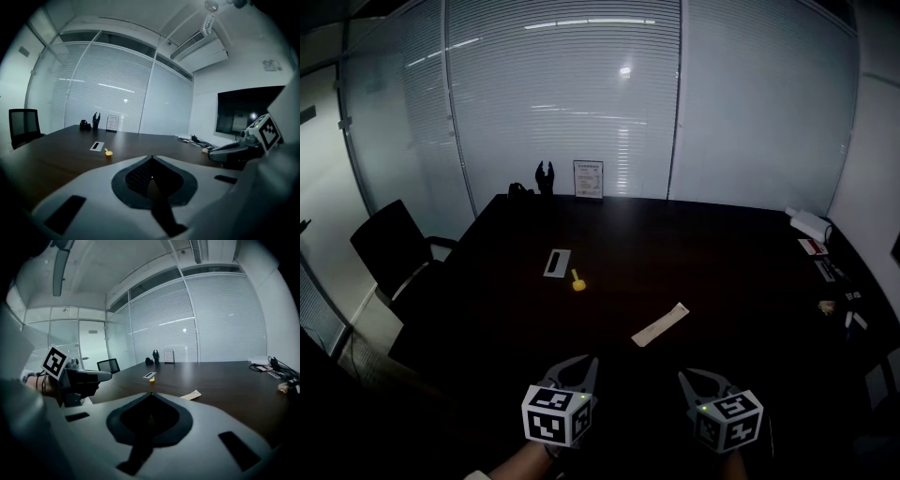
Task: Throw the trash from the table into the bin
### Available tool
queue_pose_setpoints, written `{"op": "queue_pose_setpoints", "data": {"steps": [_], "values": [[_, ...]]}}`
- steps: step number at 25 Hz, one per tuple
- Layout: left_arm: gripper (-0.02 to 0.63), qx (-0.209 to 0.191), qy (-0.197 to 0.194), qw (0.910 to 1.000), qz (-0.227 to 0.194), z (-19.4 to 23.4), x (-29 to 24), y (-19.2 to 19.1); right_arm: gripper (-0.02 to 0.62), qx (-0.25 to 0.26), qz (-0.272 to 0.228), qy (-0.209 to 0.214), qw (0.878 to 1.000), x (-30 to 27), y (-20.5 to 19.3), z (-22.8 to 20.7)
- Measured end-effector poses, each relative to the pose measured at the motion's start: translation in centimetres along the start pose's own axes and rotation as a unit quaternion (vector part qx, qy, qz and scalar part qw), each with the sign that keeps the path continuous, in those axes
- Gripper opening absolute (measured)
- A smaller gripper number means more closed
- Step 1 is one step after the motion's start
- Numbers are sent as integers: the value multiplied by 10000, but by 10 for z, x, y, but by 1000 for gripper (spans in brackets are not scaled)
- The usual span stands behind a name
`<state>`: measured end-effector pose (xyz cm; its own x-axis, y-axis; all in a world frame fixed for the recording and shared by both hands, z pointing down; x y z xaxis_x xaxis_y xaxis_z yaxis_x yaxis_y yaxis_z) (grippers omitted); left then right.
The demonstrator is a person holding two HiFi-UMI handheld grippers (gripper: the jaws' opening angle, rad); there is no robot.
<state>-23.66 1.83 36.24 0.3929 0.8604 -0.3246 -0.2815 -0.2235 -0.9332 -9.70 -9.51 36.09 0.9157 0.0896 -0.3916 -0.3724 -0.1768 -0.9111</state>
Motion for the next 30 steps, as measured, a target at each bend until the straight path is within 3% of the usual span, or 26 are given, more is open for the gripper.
{"op": "queue_pose_setpoints", "data": {"steps": [9, 13, 19, 21, 23, 24, 25, 27, 28, 30], "values": [[-2, 68, -66, 10000, 17, 20, -6, -3, 6, 40, 157, 149, 9998, -27, -2, 8], [-2, 118, -122, 9999, 25, 33, -13, -2, 8, 464, 421, 330, 9975, -44, 12, -2], [-2, 78, -93, 9995, 292, 74, -24, -3, 11, 1629, 1449, 578, 9742, -94, 27, -34], [-2, 147, 11, 9993, 336, 85, -28, -5, 60, 1747, 1792, 993, 9631, -110, 26, -48], [-2, 248, 126, 9989, 372, 93, -33, -9, 87, 1847, 2179, 1585, 9451, -128, 19, -59], [-2, 283, 191, 9986, 392, 95, -37, -11, 121, 2019, 2468, 1864, 9293, -138, 12, -66], [-2, 304, 261, 9983, 413, 96, -43, -13, 173, 2293, 2839, 2096, 9071, -148, 3, -76], [-2, 319, 415, 9977, 442, 96, -58, -17, 251, 2974, 3612, 2391, 8508, -167, -17, -99], [-2, 337, 487, 9972, 454, 95, -63, -20, 261, 3255, 3901, 2481, 8248, -177, -27, -108], [-2, 395, 619, 9962, 464, 95, -68, -27, 285, 3619, 4280, 2571, 7872, -198, -44, -125]]}}
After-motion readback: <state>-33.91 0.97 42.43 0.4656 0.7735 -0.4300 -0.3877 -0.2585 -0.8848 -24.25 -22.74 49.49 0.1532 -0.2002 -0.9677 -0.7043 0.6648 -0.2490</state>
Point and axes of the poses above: the fingertips, and each gripper's own axes: x backward along the fingers, z to its left, y out of its top, the point moved 2 cm from there along x, backward along the fingers, and after that the axes turned 6 degrees about y, right-handed, at the moved point
